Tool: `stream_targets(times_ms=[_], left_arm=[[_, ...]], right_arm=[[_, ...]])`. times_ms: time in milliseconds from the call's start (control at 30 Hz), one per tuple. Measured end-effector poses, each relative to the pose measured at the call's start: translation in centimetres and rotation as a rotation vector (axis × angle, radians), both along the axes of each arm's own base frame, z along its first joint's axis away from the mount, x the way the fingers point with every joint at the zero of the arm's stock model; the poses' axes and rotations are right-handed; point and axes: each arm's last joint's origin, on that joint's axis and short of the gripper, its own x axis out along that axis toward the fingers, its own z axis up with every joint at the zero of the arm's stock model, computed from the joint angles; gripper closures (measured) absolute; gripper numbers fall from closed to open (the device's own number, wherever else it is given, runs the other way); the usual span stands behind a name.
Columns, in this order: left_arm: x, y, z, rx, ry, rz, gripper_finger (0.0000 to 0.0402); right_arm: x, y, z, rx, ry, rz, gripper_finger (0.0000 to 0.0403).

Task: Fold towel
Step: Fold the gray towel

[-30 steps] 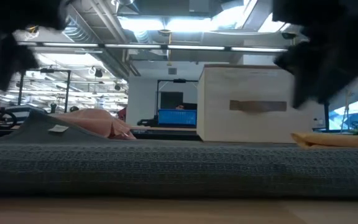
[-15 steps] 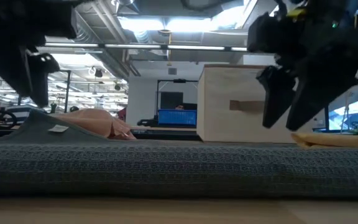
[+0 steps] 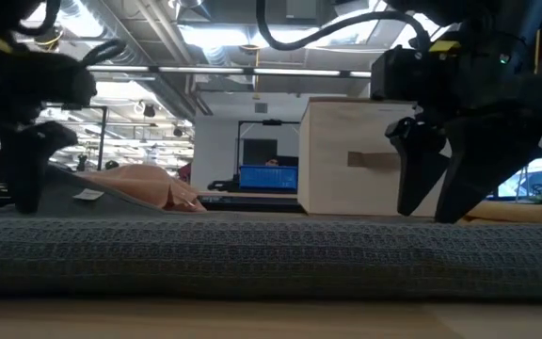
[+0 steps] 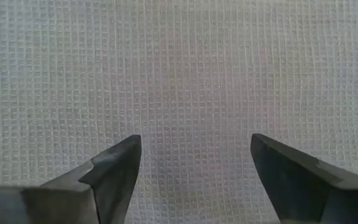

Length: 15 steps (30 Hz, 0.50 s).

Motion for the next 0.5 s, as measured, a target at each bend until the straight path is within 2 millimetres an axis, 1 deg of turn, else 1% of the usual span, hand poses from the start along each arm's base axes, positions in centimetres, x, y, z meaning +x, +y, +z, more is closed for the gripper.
stream_targets(times_ms=[167,267,500], left_arm=[[0.0,0.1,-1.2,0.055,0.05,-0.023,0.016],[0.4,-0.1,-1.6,0.062,0.049,-0.039,0.016],[0.3,-0.3,-2.2,0.075,0.086,-0.036,0.016]], right_arm=[[0.0,0.0,0.0,0.001,0.0,0.0,0.0096],[0.0,0.0,0.0,0.002,0.0,-0.002,0.0096],[-0.2,0.1,-0.1,0.041,0.031,-0.027,0.0096]])
